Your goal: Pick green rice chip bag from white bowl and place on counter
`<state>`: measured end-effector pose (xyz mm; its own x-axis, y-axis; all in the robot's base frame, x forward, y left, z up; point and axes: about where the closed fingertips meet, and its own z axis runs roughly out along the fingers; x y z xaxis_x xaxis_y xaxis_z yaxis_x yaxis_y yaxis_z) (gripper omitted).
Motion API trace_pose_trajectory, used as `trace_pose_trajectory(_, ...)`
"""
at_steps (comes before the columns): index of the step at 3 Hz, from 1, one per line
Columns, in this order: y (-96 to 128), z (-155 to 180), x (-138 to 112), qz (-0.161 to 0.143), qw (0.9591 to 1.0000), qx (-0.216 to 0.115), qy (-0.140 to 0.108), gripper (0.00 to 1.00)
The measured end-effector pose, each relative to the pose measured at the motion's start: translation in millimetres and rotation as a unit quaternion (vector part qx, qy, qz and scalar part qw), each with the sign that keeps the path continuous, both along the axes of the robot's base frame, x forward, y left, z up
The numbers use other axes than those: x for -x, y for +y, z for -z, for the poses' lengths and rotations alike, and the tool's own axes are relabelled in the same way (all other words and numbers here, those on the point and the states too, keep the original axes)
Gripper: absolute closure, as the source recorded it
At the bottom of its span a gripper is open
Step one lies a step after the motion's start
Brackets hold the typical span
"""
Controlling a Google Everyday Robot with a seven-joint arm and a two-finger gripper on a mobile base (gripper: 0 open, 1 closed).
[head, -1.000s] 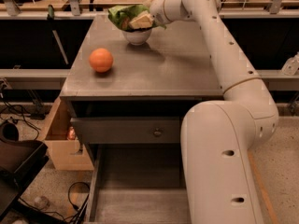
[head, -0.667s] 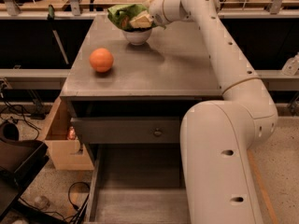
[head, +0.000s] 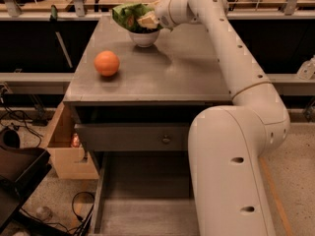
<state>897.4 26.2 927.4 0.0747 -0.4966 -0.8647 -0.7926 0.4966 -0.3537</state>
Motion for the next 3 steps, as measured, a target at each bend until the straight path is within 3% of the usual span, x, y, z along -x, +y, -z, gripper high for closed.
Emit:
trace_pose_trajectory(1, 16, -11, 3, -0.014, 0.9994, 0.028, -0.011, 1.0)
trace_pose_trajectory(3, 57, -75, 18, -0.044, 0.9908, 0.101, -0.079, 1.0)
